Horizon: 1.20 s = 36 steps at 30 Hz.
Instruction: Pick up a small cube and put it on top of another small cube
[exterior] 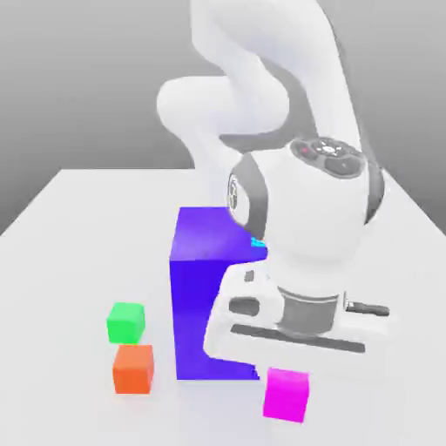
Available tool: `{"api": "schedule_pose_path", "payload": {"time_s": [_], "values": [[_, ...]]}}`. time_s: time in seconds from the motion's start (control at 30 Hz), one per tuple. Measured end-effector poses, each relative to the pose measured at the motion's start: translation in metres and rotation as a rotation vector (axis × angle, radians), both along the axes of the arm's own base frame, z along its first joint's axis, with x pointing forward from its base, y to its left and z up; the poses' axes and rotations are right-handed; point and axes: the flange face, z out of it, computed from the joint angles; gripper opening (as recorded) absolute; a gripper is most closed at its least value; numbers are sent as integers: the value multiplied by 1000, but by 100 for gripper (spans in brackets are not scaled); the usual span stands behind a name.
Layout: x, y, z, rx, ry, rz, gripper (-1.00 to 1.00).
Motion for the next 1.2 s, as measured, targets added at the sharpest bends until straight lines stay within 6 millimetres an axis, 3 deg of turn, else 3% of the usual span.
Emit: {"api": "schedule_pose_path", "payload": {"time_s": [0.17,0.37,0.47,0.7,0.73,0.97,1.2], "values": [[-67,-119,16,6,-20,-377,-100],[-158,-170,24,70,-54,-715,-100],[-195,-181,6,87,-30,-847,-100],[-201,-181,-49,90,-23,-868,-100],[-201,-180,-55,89,-23,-866,100],[-204,-184,-55,89,-22,-880,100],[-201,-182,-3,91,-22,-871,100]]}}
